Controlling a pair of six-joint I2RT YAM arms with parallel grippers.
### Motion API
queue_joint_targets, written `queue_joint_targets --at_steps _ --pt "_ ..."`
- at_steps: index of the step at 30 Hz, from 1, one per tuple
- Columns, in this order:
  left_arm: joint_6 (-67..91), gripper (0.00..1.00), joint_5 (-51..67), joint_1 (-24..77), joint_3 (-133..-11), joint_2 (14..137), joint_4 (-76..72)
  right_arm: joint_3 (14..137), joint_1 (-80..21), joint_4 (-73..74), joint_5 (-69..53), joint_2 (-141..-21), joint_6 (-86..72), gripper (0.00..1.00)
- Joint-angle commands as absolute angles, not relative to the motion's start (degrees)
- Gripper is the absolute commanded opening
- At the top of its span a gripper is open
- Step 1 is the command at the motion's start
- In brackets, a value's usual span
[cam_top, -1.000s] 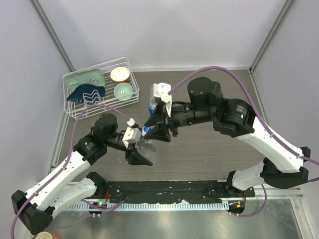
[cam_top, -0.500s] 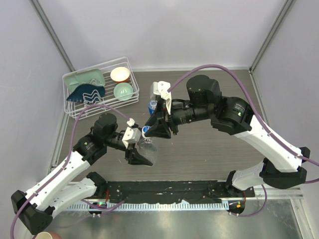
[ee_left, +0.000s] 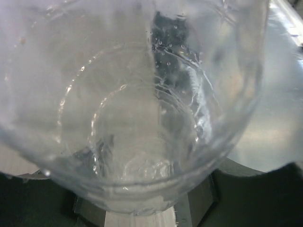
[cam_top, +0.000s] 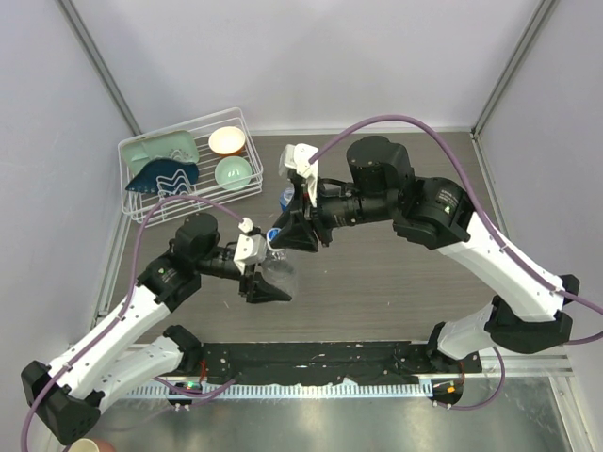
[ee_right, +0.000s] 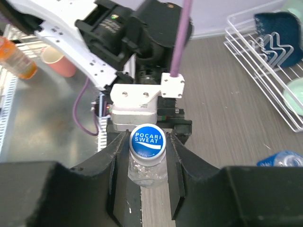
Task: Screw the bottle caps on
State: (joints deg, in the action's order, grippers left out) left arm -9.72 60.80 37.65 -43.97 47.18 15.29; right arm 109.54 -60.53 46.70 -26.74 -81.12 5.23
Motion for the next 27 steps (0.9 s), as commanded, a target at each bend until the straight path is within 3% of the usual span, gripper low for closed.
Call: queue_joint_targets --at_steps 1,5,16,27 --pt "-8.88 0.0 48.2 37.35 -44.39 46.67 3.36 110.83 -60.73 51.77 -16.54 -84.9 2.03 0.01" --pt "-9.75 0.0 40.02 37.35 -42.37 46.41 -1.13 108.9 -60.73 51.15 -4.52 -85.25 -2.52 0.01" --pt "-11.25 0.0 28.22 37.35 -38.85 45.62 -8.25 105.3 -63.72 46.06 12.55 -85.69 -14.75 0.01" --pt "-13.36 0.0 18.11 37.35 -36.21 45.53 -12.13 114.78 -71.28 57.03 42.08 -96.94 -26.18 0.01"
